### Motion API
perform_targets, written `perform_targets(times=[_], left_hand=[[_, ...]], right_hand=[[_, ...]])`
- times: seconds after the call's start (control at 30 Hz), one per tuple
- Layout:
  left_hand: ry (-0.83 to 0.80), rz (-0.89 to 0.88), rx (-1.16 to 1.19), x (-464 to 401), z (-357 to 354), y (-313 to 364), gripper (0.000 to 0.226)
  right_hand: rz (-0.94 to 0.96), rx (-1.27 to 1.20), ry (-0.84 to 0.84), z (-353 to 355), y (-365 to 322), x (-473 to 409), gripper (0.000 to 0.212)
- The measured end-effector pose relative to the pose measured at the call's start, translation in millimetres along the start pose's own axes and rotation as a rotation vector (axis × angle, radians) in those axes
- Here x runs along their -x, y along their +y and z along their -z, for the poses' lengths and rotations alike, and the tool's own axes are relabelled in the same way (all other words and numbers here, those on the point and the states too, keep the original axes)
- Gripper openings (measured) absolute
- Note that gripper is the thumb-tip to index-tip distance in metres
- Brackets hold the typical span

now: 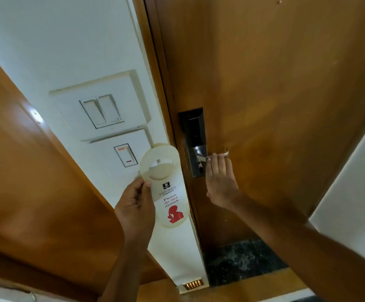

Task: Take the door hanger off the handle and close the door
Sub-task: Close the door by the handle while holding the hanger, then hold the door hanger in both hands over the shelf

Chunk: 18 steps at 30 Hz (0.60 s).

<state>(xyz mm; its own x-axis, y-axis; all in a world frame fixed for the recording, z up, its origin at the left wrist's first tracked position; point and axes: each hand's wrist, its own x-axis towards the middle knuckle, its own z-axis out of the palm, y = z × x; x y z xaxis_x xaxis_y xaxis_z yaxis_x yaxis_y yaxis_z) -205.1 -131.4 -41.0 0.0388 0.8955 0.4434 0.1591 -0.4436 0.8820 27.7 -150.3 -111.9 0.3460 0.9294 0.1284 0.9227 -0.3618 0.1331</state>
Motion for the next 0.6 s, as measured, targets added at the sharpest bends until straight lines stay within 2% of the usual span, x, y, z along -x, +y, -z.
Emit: perform_targets(times=[0.1, 0.2, 0.33, 0.4, 0.5, 0.53, 0.6], left_hand=[[-0.095, -0.039, 0.0, 18, -9, -5, 0.016], [-0.217, -0.048, 0.111, 46, -42, -2, 0.008], [-0.487, 0.323, 0.387, 119, -120, 17, 0.01], [-0.574, 0.497, 0.461, 155, -148, 29, 0.01], [-0.761, 0.695, 0.519, 225, -187, 56, 0.014], [-0.833, 0.717, 0.519, 248, -199, 63, 0.018], [-0.985, 0.659, 0.44, 289, -220, 77, 0.036]], right_hand=[[-0.129, -0.357, -0.131, -33, -1, 82, 0.139], [-0.354, -0.672, -0.283, -46, 19, 157, 0.15], [-0.668, -0.872, -0.099, -37, 61, 248, 0.148], [-0.781, -0.872, 0.02, -28, 87, 274, 0.139], [-0.966, -0.807, 0.192, -21, 142, 337, 0.095], [-1.021, -0.775, 0.223, -21, 162, 364, 0.083], [-1.107, -0.716, 0.232, -24, 196, 419, 0.073]])
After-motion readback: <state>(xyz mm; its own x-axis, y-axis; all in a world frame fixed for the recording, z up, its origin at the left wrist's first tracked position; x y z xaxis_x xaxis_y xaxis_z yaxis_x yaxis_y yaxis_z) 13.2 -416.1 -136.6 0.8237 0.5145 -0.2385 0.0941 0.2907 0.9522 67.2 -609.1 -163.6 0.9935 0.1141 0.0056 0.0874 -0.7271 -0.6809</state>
